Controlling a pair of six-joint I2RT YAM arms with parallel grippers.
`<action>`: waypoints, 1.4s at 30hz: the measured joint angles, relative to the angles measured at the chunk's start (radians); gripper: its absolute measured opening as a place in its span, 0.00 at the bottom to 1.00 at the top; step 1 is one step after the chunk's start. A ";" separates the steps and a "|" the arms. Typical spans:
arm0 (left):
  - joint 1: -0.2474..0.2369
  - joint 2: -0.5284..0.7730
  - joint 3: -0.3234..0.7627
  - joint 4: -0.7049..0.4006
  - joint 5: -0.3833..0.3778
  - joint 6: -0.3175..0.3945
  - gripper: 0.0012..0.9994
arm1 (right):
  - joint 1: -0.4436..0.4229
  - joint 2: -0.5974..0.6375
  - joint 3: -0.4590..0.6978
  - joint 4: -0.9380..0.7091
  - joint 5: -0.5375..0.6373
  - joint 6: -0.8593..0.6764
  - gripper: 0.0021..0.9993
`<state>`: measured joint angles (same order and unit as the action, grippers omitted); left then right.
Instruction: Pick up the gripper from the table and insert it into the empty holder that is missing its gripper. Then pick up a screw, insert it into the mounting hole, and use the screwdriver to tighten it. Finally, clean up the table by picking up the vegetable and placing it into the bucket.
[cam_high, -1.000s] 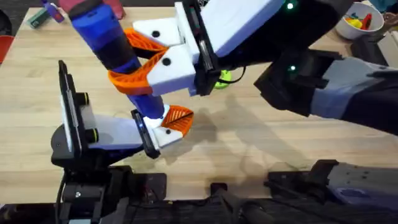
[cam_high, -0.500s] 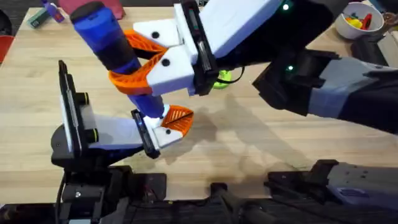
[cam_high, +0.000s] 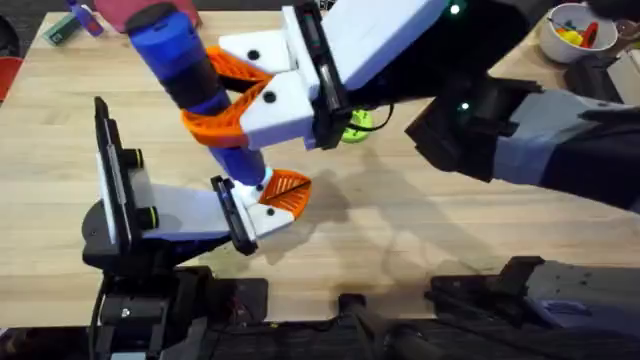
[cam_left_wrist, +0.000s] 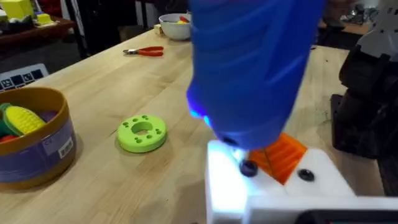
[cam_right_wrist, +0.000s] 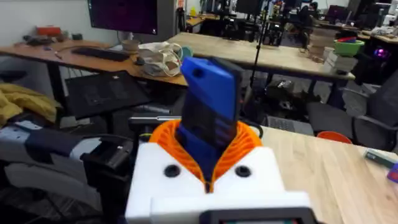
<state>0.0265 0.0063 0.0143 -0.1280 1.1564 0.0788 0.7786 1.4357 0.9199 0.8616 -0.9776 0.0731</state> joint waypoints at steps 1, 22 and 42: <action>0.000 0.000 0.000 0.000 0.000 0.000 0.02 | -0.004 0.000 0.000 0.000 -0.004 0.000 0.02; 0.000 0.000 0.000 0.000 0.000 0.000 0.02 | -0.003 0.000 0.000 0.052 -0.064 0.009 0.02; 0.000 0.000 0.000 0.000 0.000 0.000 0.02 | -0.002 0.000 0.000 0.053 -0.086 0.009 0.02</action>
<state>0.0265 0.0063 0.0143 -0.1280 1.1564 0.0788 0.7761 1.4357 0.9199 0.9143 -1.0634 0.0822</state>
